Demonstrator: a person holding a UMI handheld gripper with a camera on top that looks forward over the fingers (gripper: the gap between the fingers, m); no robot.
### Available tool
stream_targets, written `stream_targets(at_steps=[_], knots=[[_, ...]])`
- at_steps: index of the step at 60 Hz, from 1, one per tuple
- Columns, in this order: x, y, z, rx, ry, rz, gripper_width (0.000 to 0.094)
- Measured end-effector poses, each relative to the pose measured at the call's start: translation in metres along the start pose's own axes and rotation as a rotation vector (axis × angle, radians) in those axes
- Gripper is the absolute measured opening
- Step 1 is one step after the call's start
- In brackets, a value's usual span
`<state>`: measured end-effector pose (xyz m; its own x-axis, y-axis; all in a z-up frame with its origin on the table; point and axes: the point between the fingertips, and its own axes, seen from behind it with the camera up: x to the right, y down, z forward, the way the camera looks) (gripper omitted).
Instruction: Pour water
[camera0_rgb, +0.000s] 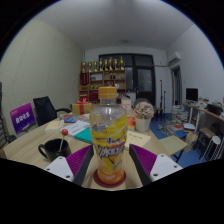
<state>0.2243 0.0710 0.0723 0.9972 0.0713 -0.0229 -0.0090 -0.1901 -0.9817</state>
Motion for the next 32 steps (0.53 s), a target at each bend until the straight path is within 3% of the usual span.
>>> stream_targets(at_steps=[17, 32], knots=[[0.009, -0.018, -0.111, 0.056, 0.056, -0.024, 0.0821], [-0.001, 0.004, -0.216, 0.042, 0.07, -0.007, 0.0815]])
